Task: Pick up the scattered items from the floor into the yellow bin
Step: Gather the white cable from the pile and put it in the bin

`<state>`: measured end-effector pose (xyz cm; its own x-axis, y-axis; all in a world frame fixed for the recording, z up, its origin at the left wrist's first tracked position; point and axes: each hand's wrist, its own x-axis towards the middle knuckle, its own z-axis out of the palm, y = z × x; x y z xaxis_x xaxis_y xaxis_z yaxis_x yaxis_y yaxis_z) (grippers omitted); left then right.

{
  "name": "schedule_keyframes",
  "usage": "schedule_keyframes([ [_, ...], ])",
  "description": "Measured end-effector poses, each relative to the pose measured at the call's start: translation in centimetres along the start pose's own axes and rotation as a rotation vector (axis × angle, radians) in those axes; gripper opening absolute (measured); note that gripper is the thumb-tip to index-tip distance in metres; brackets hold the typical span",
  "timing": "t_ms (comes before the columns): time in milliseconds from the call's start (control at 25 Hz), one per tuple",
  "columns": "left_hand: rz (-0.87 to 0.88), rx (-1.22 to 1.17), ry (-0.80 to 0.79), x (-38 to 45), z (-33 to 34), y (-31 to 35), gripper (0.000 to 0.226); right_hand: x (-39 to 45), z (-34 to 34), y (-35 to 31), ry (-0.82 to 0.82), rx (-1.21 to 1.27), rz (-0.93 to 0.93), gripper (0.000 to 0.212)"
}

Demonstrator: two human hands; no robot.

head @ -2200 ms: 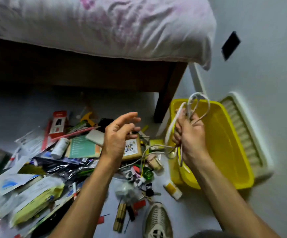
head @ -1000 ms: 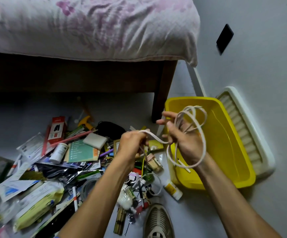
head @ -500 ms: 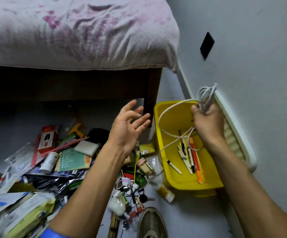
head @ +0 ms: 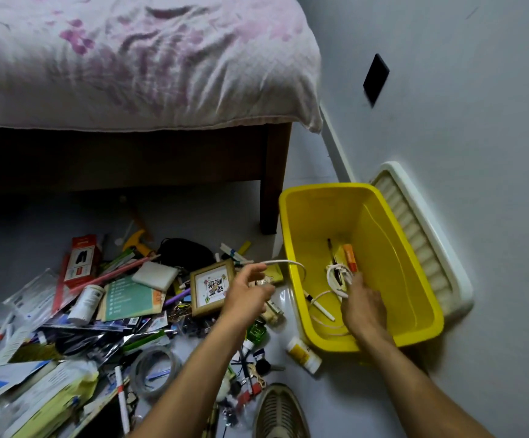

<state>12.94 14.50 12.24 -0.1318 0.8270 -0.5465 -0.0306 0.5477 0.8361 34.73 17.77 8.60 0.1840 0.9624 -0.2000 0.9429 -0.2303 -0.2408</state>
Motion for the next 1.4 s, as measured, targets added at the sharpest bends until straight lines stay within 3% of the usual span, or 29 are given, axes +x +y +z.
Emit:
schedule_keyframes([
  [120, 0.049, 0.323, -0.043, 1.4, 1.7, -1.8, 0.072, 0.9, 0.9, -0.2, -0.092, 0.005, -0.017, 0.035],
  [240, 0.098, 0.099, -0.037, 2.5, 2.8, -1.3, 0.073, 1.9, 0.5, -0.3, -0.204, -0.01, -0.045, 0.034],
  [360, 0.286, -0.001, -0.097, 3.1, 3.6, 0.1, 0.079, 1.9, 0.0, -0.3, -0.234, 0.012, -0.047, 0.036],
  [440, 0.335, 0.222, -0.123, 3.9, 4.4, 1.7, 0.075, 1.6, -0.4, -0.4, -0.261, 0.04, -0.051, 0.039],
  [520, 0.386, 0.788, -0.143, 4.8, 5.0, 3.1, 0.062, 1.3, -0.7, -0.2, -0.297, 0.052, -0.092, 0.042],
  [600, 0.505, 1.138, -0.078, 5.2, 5.3, 4.0, 0.038, 1.1, -1.1, 0.0, -0.285, 0.085, -0.104, 0.039],
  [720, 0.626, 1.298, -0.027, 5.3, 5.7, 4.1, 0.025, 1.1, -1.5, -0.1, -0.171, 0.178, -0.021, 0.03],
  [800, 0.588, 1.328, -0.062, 5.3, 5.8, 4.5, 0.019, 1.4, -1.9, -0.4, -0.091, 0.278, 0.039, 0.028],
  [880, 0.538, 1.345, -0.131, 4.9, 5.6, 4.7, 0.027, 1.6, -2.2, -0.4, -0.05, 0.347, 0.075, 0.036],
  [960, 0.605, 1.409, -0.213, 4.3, 5.4, 4.2, 0.028, 1.7, -2.5, -0.3, -0.046, 0.37, 0.098, 0.048],
  [1040, 0.562, 1.292, -0.203, 3.7, 5.6, 3.4, 0.03, 1.4, -2.7, -0.3, -0.054, 0.4, 0.11, 0.048],
  [1120, 0.368, 0.853, -0.123, 3.4, 6.5, 4.0, 0.034, 0.9, -3.6, -0.9, 0.025, 0.454, 0.109, 0.037],
  [1240, 0.224, 0.154, -0.095, 3.8, 8.3, 6.4, 0.03, 0.2, -5.3, -2.4, 0.364, 0.56, 0.019, 0.034],
  [1320, 0.173, 0.037, -0.171, 3.9, 8.8, 7.8, 0.027, 0.3, -6.1, -3.7, 0.514, 0.515, -0.064, 0.044],
  [1360, 0.149, 0.106, -0.18, 4.0, 8.5, 7.8, 0.024, 0.6, -6.2, -4.1, 0.458, 0.428, -0.072, 0.057],
  [1400, 0.136, 0.208, -0.15, 3.9, 7.8, 7.2, 0.02, 0.8, -6.0, -4.5, 0.276, 0.321, -0.047, 0.076],
])
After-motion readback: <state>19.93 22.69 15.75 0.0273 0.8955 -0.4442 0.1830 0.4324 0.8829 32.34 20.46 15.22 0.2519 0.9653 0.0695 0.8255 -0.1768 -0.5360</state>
